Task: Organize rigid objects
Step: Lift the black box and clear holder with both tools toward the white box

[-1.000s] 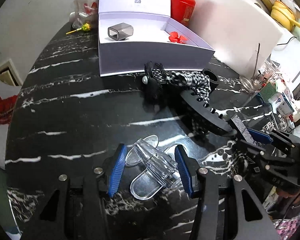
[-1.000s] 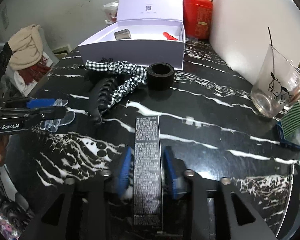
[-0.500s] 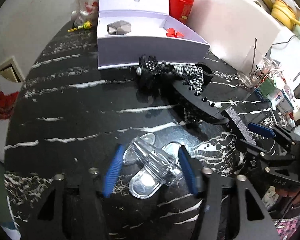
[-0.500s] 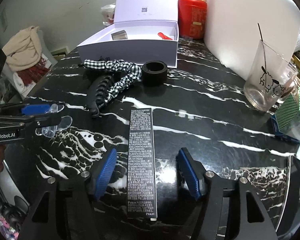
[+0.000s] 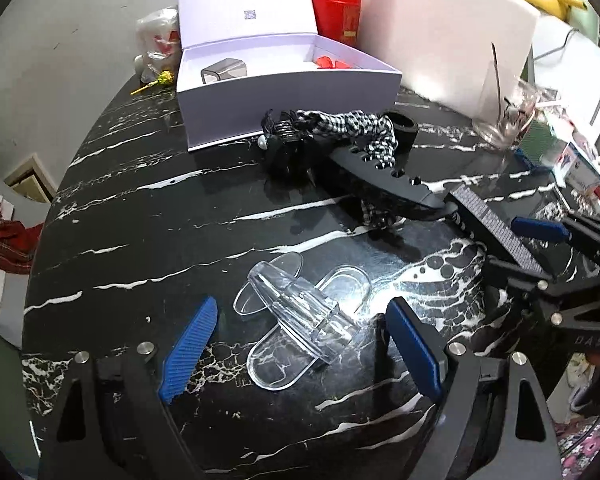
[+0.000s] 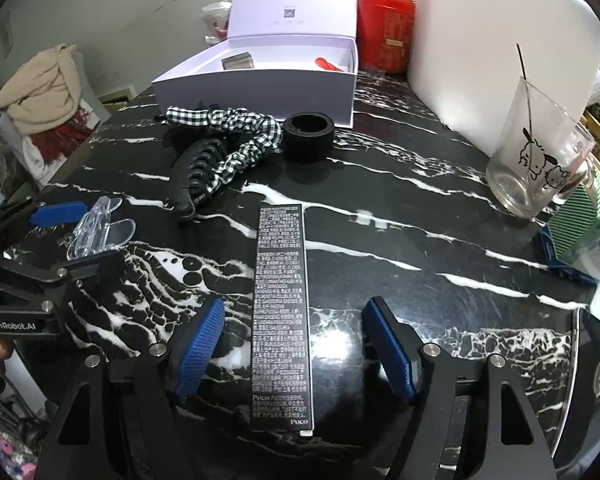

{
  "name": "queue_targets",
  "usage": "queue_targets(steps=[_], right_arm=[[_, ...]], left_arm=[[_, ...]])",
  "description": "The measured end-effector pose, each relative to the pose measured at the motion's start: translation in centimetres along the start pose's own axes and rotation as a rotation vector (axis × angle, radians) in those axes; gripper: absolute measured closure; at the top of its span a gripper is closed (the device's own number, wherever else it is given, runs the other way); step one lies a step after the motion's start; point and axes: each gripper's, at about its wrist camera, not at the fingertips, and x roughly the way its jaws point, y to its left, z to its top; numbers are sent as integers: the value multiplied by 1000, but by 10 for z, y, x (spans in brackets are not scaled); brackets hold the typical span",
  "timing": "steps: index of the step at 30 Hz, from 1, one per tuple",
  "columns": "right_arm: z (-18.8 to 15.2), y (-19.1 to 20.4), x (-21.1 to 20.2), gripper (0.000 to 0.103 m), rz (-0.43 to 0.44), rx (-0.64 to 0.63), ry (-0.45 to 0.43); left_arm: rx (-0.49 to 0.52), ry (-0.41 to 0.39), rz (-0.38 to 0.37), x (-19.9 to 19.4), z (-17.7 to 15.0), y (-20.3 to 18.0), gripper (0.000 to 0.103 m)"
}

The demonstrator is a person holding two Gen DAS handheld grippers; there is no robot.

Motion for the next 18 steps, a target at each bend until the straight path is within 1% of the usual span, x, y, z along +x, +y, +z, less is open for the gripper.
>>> queue_targets(steps=[1, 3, 4, 5, 6, 7, 8, 10, 12, 15, 18], right_arm=[[0, 0, 0, 29, 5, 2, -4], [0, 1, 0, 30, 3, 6, -10], [0, 1, 0, 31, 1, 5, -11], [0, 1, -1, 39, -2, 5, -17], [0, 0, -2, 57, -13, 5, -26], [1, 0, -2, 66, -22, 6, -29], [2, -2, -2, 78, -24, 12, -31], [3, -5, -2, 78, -7, 37, -34], [4, -6, -3, 78, 9, 51, -34], [5, -6, -3, 78, 8, 54, -36], [7, -6, -7, 78, 4, 50, -46]], left_arm=[[0, -4, 3, -2, 0, 1, 24], [14, -16, 23, -4, 0, 0, 43], [19, -20, 27, -5, -1, 0, 43], [20, -21, 22, -5, 0, -1, 43], [17, -25, 16, -5, 0, -1, 43], [13, -30, 7, -5, 0, -1, 43], [16, -32, -5, -6, 0, -2, 43], [24, -28, -4, -6, 0, -4, 43], [3, -25, -9, -7, 1, -3, 43], [-22, -25, -20, -8, 2, 0, 43], [-25, -34, -16, -10, 5, 2, 43]])
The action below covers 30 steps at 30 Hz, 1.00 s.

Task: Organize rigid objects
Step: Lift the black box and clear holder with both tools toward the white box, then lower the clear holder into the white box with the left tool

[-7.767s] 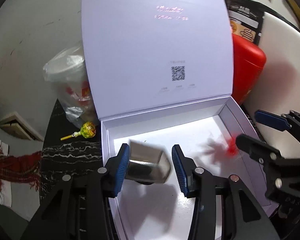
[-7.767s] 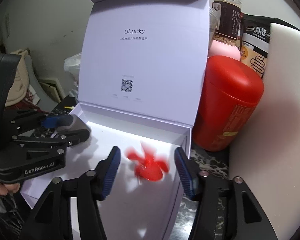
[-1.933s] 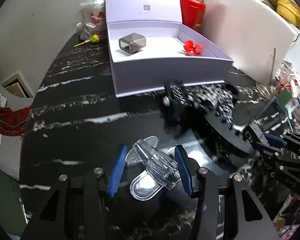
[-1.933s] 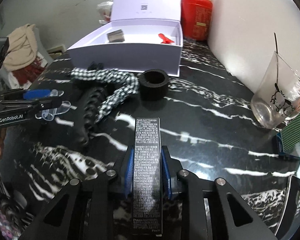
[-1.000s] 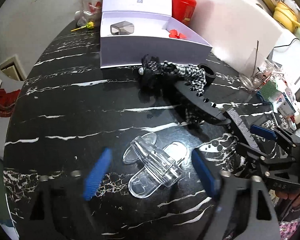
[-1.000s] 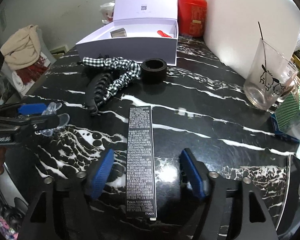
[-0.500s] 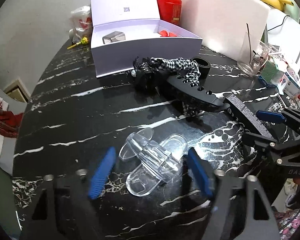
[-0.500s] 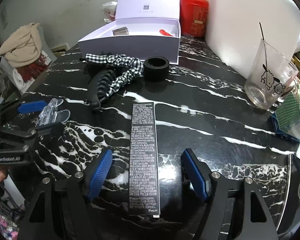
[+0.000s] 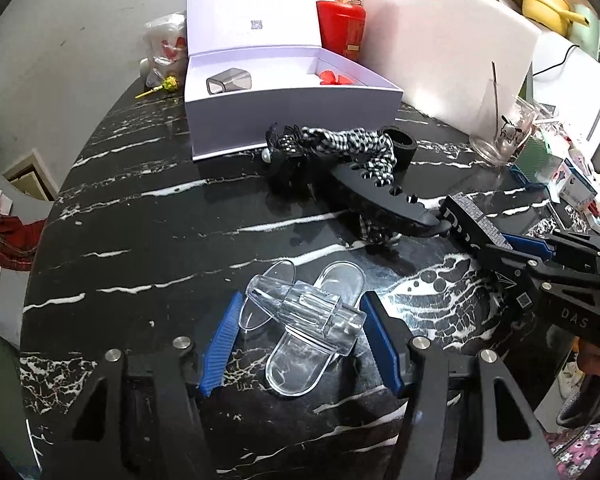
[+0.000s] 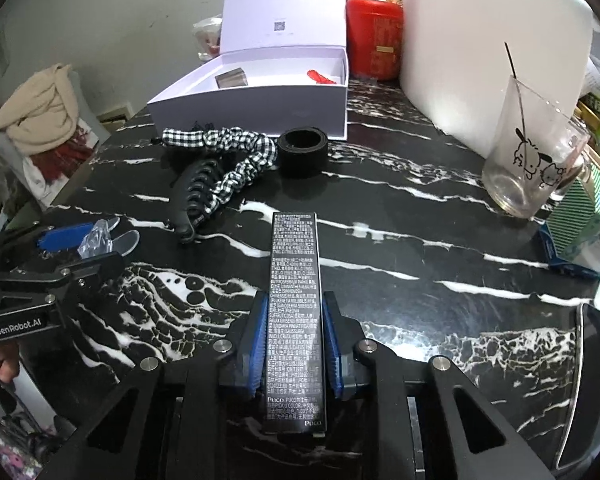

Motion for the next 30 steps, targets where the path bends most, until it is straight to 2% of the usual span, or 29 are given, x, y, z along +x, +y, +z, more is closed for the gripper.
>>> queue_targets(steps=[12, 30], right_arm=[[13, -4, -21, 78, -11, 1, -47], [62, -3, -37, 78, 31, -74, -124]], left_arm=[[-54, -38, -26, -18, 27, 4, 43], [-37, -139, 15, -37, 83, 6, 43]])
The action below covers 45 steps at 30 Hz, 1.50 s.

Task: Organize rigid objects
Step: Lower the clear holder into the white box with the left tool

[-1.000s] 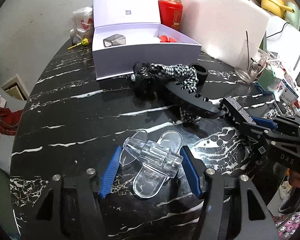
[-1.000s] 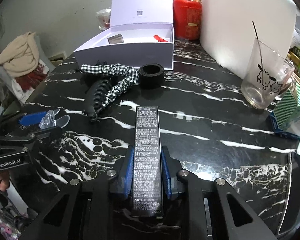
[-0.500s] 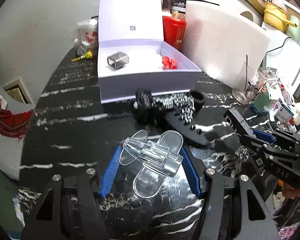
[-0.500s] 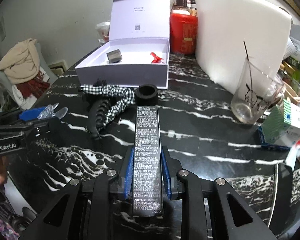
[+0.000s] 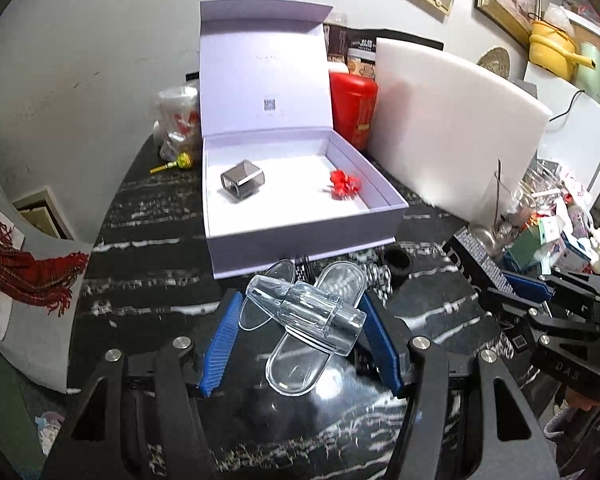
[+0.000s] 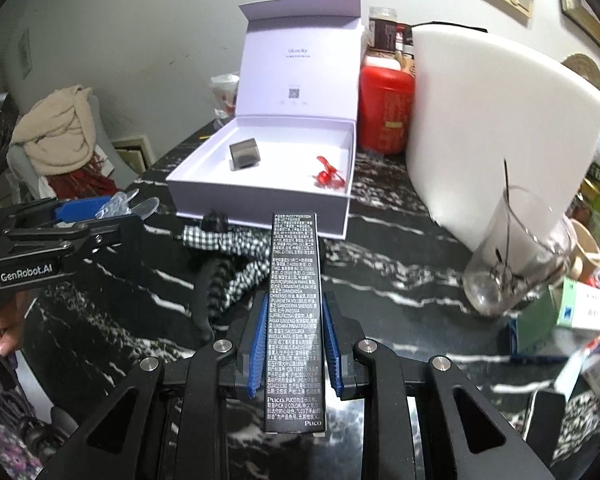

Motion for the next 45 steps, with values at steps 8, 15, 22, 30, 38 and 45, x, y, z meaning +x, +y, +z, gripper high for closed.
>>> queue_targets(steps=[8, 15, 22, 30, 38, 45], right_arm=[[23, -1, 10, 78, 12, -23, -18], [42, -3, 21, 78, 23, -47, -27], [63, -6, 32, 78, 36, -60, -39], [85, -12, 52, 78, 49, -64, -42], [108, -18, 70, 78, 47, -74, -62], [128, -21, 82, 78, 41, -96, -79]], left_arm=[[-2, -6, 14, 12, 25, 7, 43], [-7, -6, 30, 23, 45, 14, 43], [-5, -15, 36, 32, 66, 22, 43], [-6, -16, 46, 51, 87, 30, 43], [10, -22, 50, 73, 109, 35, 43], [17, -35, 55, 88, 126, 40, 43]])
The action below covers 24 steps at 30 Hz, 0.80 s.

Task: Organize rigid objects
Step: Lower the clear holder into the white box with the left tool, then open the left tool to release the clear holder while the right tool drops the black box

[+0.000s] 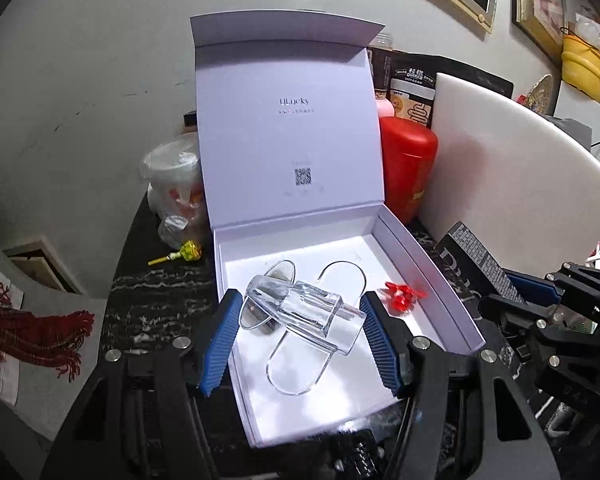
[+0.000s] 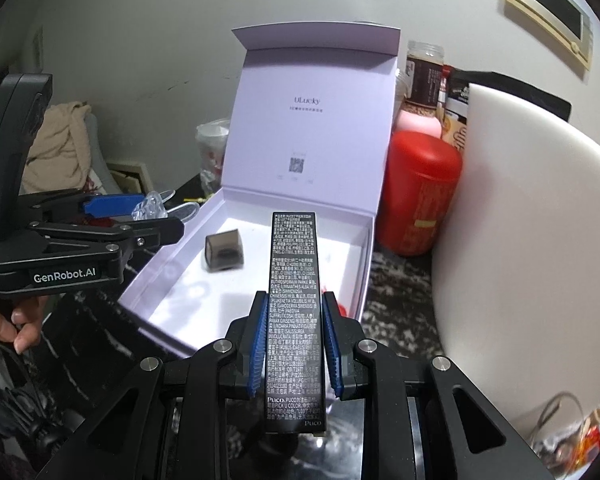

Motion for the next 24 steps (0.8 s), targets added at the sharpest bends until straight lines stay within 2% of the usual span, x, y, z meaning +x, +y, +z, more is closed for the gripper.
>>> queue_targets(steps=[15, 24], right_arm=[[36, -9, 31, 78, 34, -11, -23], [52, -7, 60, 78, 45, 17, -21]], left_arm=[[-40, -4, -6, 34, 26, 9, 43], [-81, 5, 33, 62, 37, 17, 43]])
